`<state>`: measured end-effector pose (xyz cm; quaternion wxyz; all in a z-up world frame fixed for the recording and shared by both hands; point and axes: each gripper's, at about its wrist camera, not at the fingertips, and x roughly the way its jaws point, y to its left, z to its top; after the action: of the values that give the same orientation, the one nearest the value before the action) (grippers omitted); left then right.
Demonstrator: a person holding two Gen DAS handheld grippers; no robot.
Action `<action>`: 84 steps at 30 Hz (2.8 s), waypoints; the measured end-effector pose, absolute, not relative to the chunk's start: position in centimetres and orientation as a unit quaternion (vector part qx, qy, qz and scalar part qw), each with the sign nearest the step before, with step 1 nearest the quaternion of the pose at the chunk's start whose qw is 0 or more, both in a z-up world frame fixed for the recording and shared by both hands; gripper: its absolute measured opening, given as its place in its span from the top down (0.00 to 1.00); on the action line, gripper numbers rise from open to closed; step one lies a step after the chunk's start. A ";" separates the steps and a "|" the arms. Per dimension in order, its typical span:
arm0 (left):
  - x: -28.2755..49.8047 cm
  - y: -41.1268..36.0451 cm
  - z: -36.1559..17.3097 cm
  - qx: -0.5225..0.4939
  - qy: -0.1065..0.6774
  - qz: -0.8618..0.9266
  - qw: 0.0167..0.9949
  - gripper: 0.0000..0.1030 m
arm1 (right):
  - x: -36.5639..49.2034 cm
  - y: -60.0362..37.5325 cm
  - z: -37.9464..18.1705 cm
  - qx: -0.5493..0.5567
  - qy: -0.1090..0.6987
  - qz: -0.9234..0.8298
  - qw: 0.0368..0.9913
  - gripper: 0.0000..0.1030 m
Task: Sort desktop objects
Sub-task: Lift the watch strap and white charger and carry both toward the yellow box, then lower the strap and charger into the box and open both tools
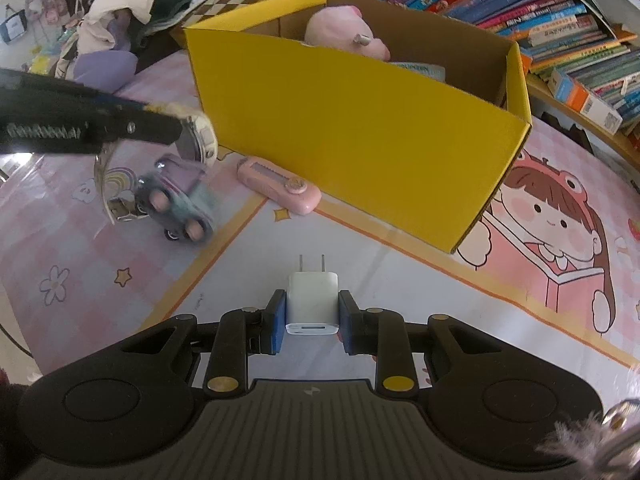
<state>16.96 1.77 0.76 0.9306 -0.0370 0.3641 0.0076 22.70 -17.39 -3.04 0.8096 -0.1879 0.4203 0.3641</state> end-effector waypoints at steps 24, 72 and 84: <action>14.2 2.1 3.2 -0.029 0.328 -0.014 0.944 0.82 | 22.0 -18.3 -1.1 -0.168 0.410 0.336 0.831 0.76; 29.5 0.8 3.7 0.058 0.319 -0.068 0.944 0.82 | 37.6 -13.1 3.3 -0.248 0.327 0.362 0.837 0.76; 33.6 0.4 0.5 0.064 0.382 -0.084 0.918 0.82 | 40.0 -10.4 0.5 -0.344 0.354 0.385 0.780 0.76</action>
<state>33.63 0.36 0.49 0.9179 0.0642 0.3824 -0.0842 40.04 -10.38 0.47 0.7796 -0.3444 0.3537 0.3855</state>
